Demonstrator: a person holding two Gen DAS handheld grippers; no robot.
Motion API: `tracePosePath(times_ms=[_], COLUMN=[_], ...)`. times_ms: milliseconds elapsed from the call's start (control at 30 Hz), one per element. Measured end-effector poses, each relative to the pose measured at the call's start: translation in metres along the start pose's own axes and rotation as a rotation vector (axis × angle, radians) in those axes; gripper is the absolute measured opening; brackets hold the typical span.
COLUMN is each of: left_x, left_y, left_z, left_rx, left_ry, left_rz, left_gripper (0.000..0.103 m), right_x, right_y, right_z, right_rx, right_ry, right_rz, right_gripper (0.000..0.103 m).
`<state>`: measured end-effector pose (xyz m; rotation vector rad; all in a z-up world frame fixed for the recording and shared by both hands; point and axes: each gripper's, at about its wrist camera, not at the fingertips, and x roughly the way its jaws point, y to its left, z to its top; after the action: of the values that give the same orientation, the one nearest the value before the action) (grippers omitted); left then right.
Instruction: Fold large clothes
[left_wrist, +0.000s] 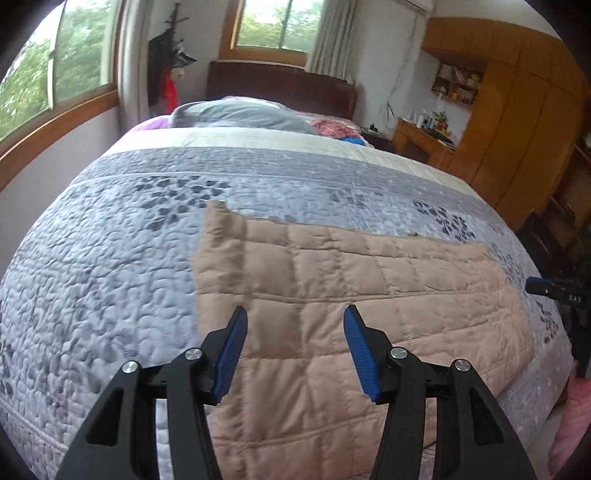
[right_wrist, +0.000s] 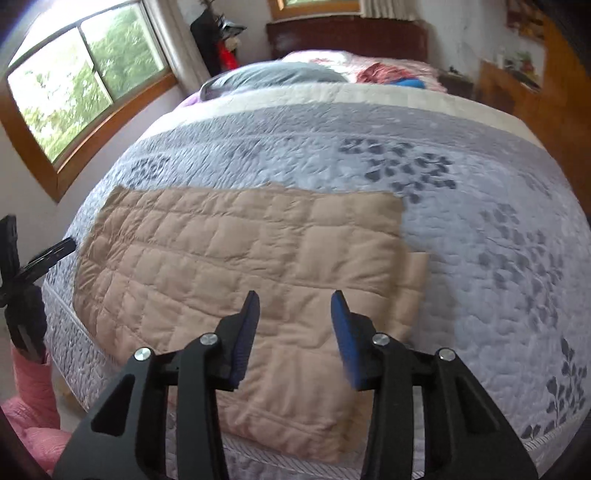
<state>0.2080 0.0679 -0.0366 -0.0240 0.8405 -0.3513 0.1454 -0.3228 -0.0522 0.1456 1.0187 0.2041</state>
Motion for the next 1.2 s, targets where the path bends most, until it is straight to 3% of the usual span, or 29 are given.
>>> tracePosePath(times_ms=[100, 300, 633, 800, 1033, 1200], left_x=[0.022, 0.057, 0.075, 0.066, 0.031, 0.008], left_y=[-0.011, -0.007, -0.004, -0.008, -0.021, -0.029], left_z=[0.001, -0.013, -0.028, -0.027, -0.039, -0.047], left_rx=[0.015, 0.023, 0.018, -0.003, -0.002, -0.013], left_ry=[0.034, 0.108, 0.104, 0.099, 0.080, 0.061], left_rz=[0.002, 0.052, 0.059, 0.091, 0.122, 0.124], left_gripper=[0.054, 0.055, 0.055, 0.054, 0.054, 0.054], right_x=[0.019, 0.059, 0.086, 0.078, 0.029, 0.007], right_y=[0.008, -0.012, -0.021, -0.020, 0.000, 0.008], right_z=[0.004, -0.002, -0.021, -0.020, -0.031, -0.048], right_rx=[-0.006, 0.056, 0.098, 0.108, 0.021, -0.017], right_ry=[0.035, 0.116, 0.094, 0.093, 0.067, 0.075], right_rz=[-0.014, -0.031, 0.021, 0.010, 0.021, 0.002], right_gripper=[0.039, 0.036, 0.036, 0.036, 0.039, 0.033])
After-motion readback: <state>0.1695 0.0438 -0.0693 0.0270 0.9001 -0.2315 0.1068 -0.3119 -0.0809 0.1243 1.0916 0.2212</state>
